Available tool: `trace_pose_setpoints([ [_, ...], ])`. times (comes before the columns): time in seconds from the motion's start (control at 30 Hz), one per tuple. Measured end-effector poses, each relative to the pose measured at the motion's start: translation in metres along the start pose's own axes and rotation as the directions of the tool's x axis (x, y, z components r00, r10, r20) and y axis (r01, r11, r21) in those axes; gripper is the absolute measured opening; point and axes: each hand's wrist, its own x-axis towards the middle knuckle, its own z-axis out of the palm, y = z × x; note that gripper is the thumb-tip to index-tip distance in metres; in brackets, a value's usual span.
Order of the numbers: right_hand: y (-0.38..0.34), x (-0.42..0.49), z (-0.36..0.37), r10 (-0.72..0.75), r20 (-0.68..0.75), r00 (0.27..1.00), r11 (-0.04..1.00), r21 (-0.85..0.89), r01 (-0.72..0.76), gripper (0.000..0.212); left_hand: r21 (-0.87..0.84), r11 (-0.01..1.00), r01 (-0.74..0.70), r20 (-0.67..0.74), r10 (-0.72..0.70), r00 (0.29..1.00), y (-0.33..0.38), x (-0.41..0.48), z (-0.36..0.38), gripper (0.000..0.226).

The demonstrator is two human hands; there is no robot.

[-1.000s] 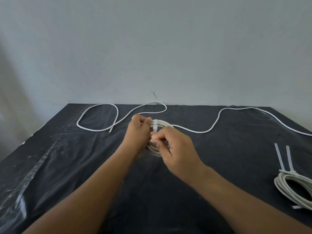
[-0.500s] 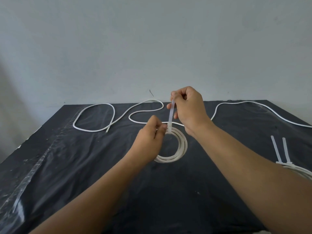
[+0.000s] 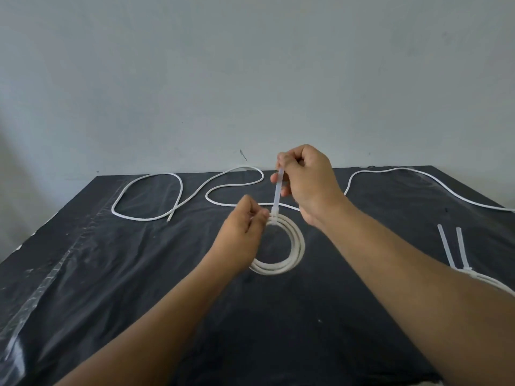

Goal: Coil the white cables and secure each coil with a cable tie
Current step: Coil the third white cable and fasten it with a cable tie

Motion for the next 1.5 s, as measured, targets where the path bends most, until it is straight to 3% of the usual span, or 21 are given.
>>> trace_pose_setpoints([
  [0.17,0.007,0.021,-0.008,0.23,0.044,0.972,0.968,0.093,-0.233,0.017,-0.024,0.999,-0.033,0.13,0.036,0.991,0.012,-0.004,0.005,0.02],
  [0.3,0.014,0.016,-0.021,0.277,0.05,0.96,0.949,0.141,-0.281,0.017,-0.057,0.998,0.015,0.198,-0.004,0.98,0.015,-0.007,0.01,0.019],
  [0.4,0.014,0.007,-0.035,0.264,0.076,0.961,0.943,0.19,-0.274,0.021,-0.114,0.99,0.087,0.145,-0.07,0.987,0.016,-0.003,0.017,0.018],
  [0.43,0.014,0.002,-0.041,0.247,0.103,0.963,0.954,0.149,-0.261,0.022,-0.154,0.981,0.122,0.117,-0.104,0.988,0.017,-0.001,0.021,0.017],
  [0.5,0.02,-0.012,-0.056,0.197,0.184,0.963,0.978,-0.1,-0.181,0.024,-0.258,0.949,0.182,0.077,-0.167,0.983,0.02,0.001,0.027,0.017],
  [0.57,0.029,-0.03,-0.076,0.174,0.297,0.939,0.933,-0.355,-0.061,0.035,-0.342,0.921,0.19,0.05,-0.184,0.982,0.024,0.004,0.034,0.015],
  [0.63,0.036,-0.048,-0.095,0.173,0.344,0.923,0.879,-0.477,0.013,0.045,-0.373,0.91,0.182,0.047,-0.177,0.983,0.029,0.006,0.044,0.014],
  [0.77,0.046,-0.067,-0.13,0.053,0.122,0.991,0.835,-0.549,0.023,0.033,-0.41,0.889,0.206,0.205,-0.13,0.97,0.037,0.0,0.084,0.02],
  [0.87,0.052,-0.074,-0.171,-0.014,-0.094,0.995,0.787,-0.615,-0.047,0.02,-0.353,0.909,0.219,0.38,-0.075,0.922,0.027,-0.005,0.117,0.03],
  [0.93,0.056,-0.079,-0.208,-0.002,-0.233,0.972,0.789,-0.598,-0.142,0.016,-0.229,0.955,0.191,0.45,-0.07,0.89,0.012,-0.008,0.134,0.03],
  [1.07,0.061,-0.094,-0.275,0.017,-0.423,0.906,0.718,-0.625,-0.305,0.018,0.113,0.994,-0.005,0.542,-0.058,0.838,-0.006,-0.013,0.158,0.03],
  [1.17,0.064,-0.1,-0.302,0.059,-0.482,0.874,0.662,-0.636,-0.396,0.018,0.306,0.936,-0.177,0.559,-0.025,0.829,-0.009,-0.016,0.171,0.035],
  [1.3,0.081,-0.098,-0.315,0.078,-0.46,0.885,0.44,-0.78,-0.444,0.025,0.494,0.792,-0.359,0.584,0.003,0.812,-0.02,-0.02,0.182,0.037],
  [1.4,0.1,-0.098,-0.315,0.087,-0.492,0.866,0.325,-0.808,-0.491,0.025,0.52,0.76,-0.39,0.585,0.015,0.811,-0.024,-0.023,0.183,0.038],
  [1.5,0.111,-0.098,-0.31,0.175,-0.575,0.799,0.274,-0.751,-0.6,0.034,0.518,0.756,-0.4,0.582,0.03,0.812,-0.025,-0.023,0.181,0.038],
])
